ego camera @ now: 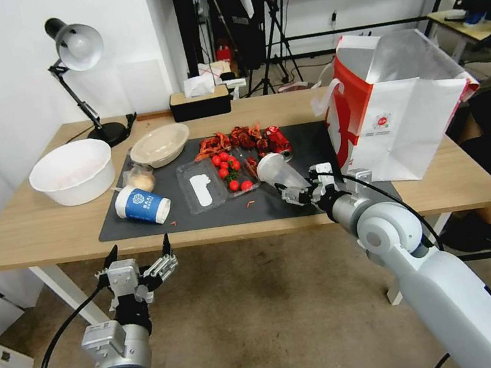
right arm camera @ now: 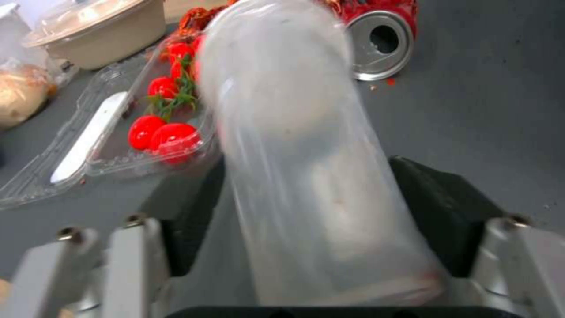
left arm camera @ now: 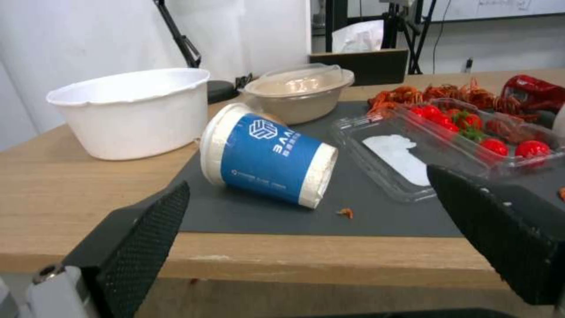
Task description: Pick up the trash from the table and place it into the takeout bag.
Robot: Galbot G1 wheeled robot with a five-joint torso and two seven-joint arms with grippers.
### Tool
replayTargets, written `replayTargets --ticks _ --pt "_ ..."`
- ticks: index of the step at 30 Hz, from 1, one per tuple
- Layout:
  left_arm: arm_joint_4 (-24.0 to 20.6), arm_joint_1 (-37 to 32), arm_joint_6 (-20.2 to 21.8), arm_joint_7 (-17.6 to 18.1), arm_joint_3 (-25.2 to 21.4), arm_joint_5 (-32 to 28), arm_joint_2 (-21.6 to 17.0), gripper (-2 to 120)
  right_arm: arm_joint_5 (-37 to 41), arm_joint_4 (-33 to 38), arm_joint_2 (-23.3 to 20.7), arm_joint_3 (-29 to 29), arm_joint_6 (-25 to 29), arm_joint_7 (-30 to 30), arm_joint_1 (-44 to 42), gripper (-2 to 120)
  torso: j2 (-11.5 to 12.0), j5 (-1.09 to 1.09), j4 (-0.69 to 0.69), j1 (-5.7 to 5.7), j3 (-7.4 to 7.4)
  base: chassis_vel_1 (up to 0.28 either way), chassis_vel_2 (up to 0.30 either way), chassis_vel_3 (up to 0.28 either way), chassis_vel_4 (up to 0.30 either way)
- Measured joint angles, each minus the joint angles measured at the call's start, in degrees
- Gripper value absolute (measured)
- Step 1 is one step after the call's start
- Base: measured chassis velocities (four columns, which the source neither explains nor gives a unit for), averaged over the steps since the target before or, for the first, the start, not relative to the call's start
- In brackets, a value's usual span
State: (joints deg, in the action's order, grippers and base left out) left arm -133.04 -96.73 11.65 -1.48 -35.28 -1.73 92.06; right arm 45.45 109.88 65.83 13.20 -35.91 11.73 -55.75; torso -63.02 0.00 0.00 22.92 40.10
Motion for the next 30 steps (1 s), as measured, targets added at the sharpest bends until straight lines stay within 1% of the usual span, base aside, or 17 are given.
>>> replayTargets --ticks 1,2,4,6,8,10,12,15,16,17,18,20,21,23,26,27,30 --pt "0.0 0.0 0.0 0.0 0.0 0.0 0.0 100 0.0 0.0 0.0 0.0 0.0 0.0 0.0 68 0.0 0.00 0.00 0.00 0.00 0.000 0.000 0.000 0.000" --pt "0.1 0.0 -0.1 0.0 0.0 0.0 0.0 100 0.0 0.0 0.0 0.0 0.0 0.0 -0.1 63 0.0 0.00 0.00 0.00 0.00 0.000 0.000 0.000 0.000" --pt "0.1 0.0 -0.1 0.0 0.0 0.0 0.0 100 0.0 0.1 0.0 0.0 0.0 0.1 -0.1 61 0.0 0.00 0.00 0.00 0.00 0.000 0.000 0.000 0.000" --pt "0.2 0.0 -0.2 0.0 0.1 0.0 0.0 100 -0.1 0.6 0.2 0.1 0.1 0.3 -0.6 47 0.0 0.00 0.00 0.00 0.00 0.000 0.000 0.000 0.000" --pt "0.2 0.0 -0.2 0.0 0.1 0.0 0.0 100 -0.1 0.8 0.3 0.2 0.1 0.3 -0.8 45 0.0 0.00 0.00 0.00 0.00 0.000 0.000 0.000 0.000" --pt "0.2 0.0 -0.2 0.0 0.1 0.1 0.0 100 -0.2 2.0 0.4 0.8 0.2 0.4 -1.4 39 0.0 0.00 0.00 0.00 0.00 0.000 0.000 0.000 0.000" --pt "0.2 0.0 -0.2 0.0 0.1 0.1 0.0 100 -0.2 2.7 0.4 1.2 0.3 0.4 -1.6 37 0.0 0.00 0.00 0.00 0.00 0.000 0.000 0.000 0.000" --pt "0.3 0.0 -0.2 0.0 0.1 0.1 0.0 100 0.1 5.6 0.1 2.8 1.2 0.0 -2.1 29 0.0 0.01 0.00 0.00 0.00 0.000 0.000 0.000 0.000" --pt "0.3 0.0 -0.2 0.0 0.1 0.1 0.0 100 0.1 5.6 0.1 2.8 1.2 0.0 -2.1 29 0.0 0.01 0.00 0.00 0.00 0.000 0.000 0.000 0.000" --pt "0.3 0.0 -0.2 0.0 0.1 0.1 -0.1 100 0.9 7.2 -0.4 3.6 2.0 -0.5 -2.2 25 0.0 0.00 0.00 0.00 0.00 0.000 0.000 0.000 0.000" --pt "0.3 0.0 -0.2 0.0 0.1 0.1 -0.1 100 1.7 8.1 -0.7 4.0 2.9 -0.9 -2.2 24 0.0 0.00 0.00 0.00 0.00 0.000 0.000 0.000 0.000" --pt "0.4 0.0 -0.2 0.0 0.2 0.1 -0.1 100 4.8 10.8 -1.8 5.5 7.5 -3.4 -2.1 18 0.0 0.01 0.00 0.00 0.00 0.000 0.000 0.000 0.000" --pt "0.4 0.0 -0.2 0.0 0.2 0.1 -0.1 100 4.8 10.8 -1.8 5.5 7.5 -3.4 -2.1 18 0.0 0.01 0.00 0.00 0.00 0.000 0.000 0.000 0.000" --pt "0.4 0.1 -0.2 0.0 0.3 0.1 -0.1 100 7.1 12.8 -3.0 7.7 13.0 -6.3 -1.4 11 0.0 0.00 0.00 0.00 0.00 0.000 0.000 0.000 0.000" --pt "0.5 0.1 -0.2 0.0 0.3 0.1 -0.1 100 7.9 13.3 -3.5 8.6 14.9 -7.2 -0.9 8 0.0 0.01 -0.01 0.00 0.00 0.000 0.000 0.000 0.000" --pt "0.5 0.0 -0.3 0.0 0.4 0.2 -0.1 100 9.7 13.9 -4.5 10.5 17.7 -7.9 0.5 3 0.0 0.01 0.00 0.00 0.00 0.000 0.000 0.000 0.000" --pt "0.5 -0.1 -0.4 -0.1 0.5 0.3 -0.1 100 11.0 14.0 -5.7 12.4 19.9 -7.6 2.4 3 0.0 0.01 -0.01 0.00 0.00 0.000 0.000 0.000 0.000"
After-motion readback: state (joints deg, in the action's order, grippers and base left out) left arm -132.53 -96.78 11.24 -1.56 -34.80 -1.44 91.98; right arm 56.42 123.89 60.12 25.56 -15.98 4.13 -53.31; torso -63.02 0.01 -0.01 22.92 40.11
